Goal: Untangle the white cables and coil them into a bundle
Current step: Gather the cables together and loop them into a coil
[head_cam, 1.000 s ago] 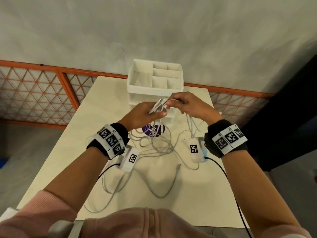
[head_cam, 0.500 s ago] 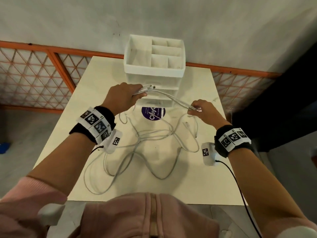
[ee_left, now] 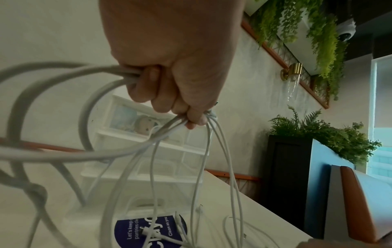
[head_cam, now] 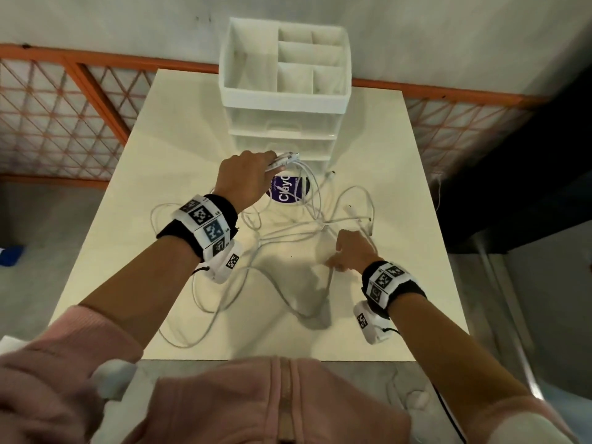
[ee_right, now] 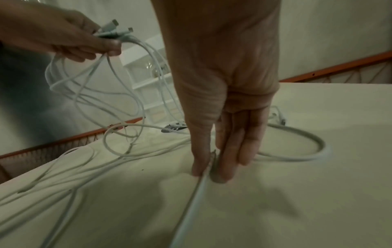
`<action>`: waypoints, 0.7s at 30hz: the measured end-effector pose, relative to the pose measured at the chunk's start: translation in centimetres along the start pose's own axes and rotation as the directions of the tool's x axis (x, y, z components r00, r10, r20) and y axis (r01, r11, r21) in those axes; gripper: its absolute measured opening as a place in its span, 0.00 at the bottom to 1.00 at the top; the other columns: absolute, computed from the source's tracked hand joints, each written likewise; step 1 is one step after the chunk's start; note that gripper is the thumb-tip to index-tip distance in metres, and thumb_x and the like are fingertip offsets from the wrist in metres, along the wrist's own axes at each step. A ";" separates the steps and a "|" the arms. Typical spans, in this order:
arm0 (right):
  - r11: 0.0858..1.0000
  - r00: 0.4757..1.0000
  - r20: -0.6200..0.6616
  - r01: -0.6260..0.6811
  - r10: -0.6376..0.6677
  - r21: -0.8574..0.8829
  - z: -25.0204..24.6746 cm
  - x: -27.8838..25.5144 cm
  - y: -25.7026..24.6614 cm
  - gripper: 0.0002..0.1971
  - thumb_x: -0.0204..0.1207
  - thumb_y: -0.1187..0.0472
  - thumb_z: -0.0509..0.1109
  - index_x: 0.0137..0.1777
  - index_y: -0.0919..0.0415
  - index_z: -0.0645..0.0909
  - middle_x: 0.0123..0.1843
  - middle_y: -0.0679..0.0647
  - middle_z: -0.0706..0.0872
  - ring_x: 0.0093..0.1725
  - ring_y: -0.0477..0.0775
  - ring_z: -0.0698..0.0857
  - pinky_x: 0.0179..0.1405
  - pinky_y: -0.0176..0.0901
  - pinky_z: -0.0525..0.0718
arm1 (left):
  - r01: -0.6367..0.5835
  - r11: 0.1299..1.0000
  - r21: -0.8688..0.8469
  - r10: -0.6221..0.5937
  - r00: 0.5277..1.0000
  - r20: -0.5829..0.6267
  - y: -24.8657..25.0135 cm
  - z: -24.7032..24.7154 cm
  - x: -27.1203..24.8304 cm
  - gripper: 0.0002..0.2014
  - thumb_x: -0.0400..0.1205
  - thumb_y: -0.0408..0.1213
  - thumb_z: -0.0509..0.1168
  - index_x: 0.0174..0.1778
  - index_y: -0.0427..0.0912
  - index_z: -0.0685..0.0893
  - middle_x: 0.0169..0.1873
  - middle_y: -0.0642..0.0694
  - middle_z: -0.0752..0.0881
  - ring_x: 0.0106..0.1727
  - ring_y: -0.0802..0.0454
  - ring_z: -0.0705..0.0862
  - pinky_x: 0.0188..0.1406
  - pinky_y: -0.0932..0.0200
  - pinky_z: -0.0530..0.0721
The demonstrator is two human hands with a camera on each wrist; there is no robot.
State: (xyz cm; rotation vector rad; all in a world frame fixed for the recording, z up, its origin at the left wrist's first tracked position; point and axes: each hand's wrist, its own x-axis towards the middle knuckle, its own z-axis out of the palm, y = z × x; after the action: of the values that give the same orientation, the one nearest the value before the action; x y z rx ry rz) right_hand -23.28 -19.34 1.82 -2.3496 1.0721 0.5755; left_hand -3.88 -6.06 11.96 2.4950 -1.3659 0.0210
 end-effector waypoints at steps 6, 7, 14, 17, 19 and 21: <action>0.891 0.954 0.132 0.195 -0.269 0.409 -4.0 -0.2 -2.6 0.13 0.67 0.69 0.79 0.48 0.66 0.79 0.32 0.58 0.87 0.28 0.48 0.86 0.29 0.36 0.84 | 0.062 0.984 -0.168 -0.042 0.992 0.121 -0.2 -0.3 0.1 0.15 0.83 0.51 0.61 0.47 0.40 0.80 0.39 0.38 0.85 0.43 0.36 0.82 0.36 0.56 0.67; 0.847 0.931 0.116 0.257 -0.347 0.465 -5.7 -0.9 -3.6 0.11 0.68 0.69 0.78 0.48 0.67 0.80 0.33 0.58 0.87 0.28 0.46 0.87 0.31 0.35 0.85 | 0.073 0.967 -0.245 -0.034 0.987 0.158 -0.3 -0.5 0.0 0.15 0.81 0.50 0.65 0.49 0.41 0.78 0.39 0.40 0.84 0.41 0.38 0.81 0.36 0.56 0.68; 0.495 0.799 -0.273 0.559 -0.535 0.665 -15.3 -5.3 -9.8 0.05 0.76 0.66 0.72 0.47 0.67 0.80 0.37 0.62 0.89 0.37 0.53 0.91 0.43 0.44 0.91 | 0.136 0.625 -0.769 0.103 0.962 0.254 0.3 -3.4 -1.4 0.14 0.82 0.53 0.60 0.46 0.44 0.72 0.30 0.55 0.71 0.24 0.67 0.71 0.30 0.66 0.72; 0.465 0.779 -0.333 0.597 -0.531 0.654 -16.7 -5.8 -11.9 0.06 0.74 0.65 0.74 0.45 0.66 0.80 0.38 0.64 0.89 0.37 0.54 0.91 0.44 0.46 0.91 | 0.095 0.561 -0.822 0.181 0.955 0.234 0.8 -4.2 -2.0 0.06 0.84 0.47 0.59 0.44 0.51 0.73 0.29 0.55 0.67 0.24 0.66 0.70 0.29 0.70 0.72; 0.466 0.772 -0.352 0.611 -0.529 0.640 -16.9 -5.9 -12.9 0.07 0.74 0.64 0.74 0.46 0.68 0.80 0.38 0.65 0.89 0.36 0.54 0.91 0.43 0.45 0.91 | 0.093 0.531 -0.842 0.187 0.957 0.224 1.0 -4.4 -2.2 0.09 0.86 0.45 0.56 0.40 0.53 0.71 0.29 0.54 0.66 0.25 0.64 0.68 0.29 0.69 0.71; 0.457 0.765 -0.406 0.631 -0.500 0.626 -16.6 -5.8 -13.5 0.10 0.75 0.61 0.74 0.49 0.68 0.79 0.38 0.62 0.88 0.35 0.52 0.90 0.40 0.42 0.90 | 0.142 0.484 -0.863 0.138 0.962 0.236 0.9 -4.6 -2.1 0.13 0.88 0.46 0.52 0.37 0.47 0.69 0.31 0.51 0.67 0.27 0.61 0.67 0.32 0.64 0.70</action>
State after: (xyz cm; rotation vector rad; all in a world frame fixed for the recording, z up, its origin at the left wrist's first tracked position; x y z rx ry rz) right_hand -13.41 -18.08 21.68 -1.8176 0.3534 -0.3040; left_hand -5.16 -3.53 16.27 1.6053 -1.0319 -0.8575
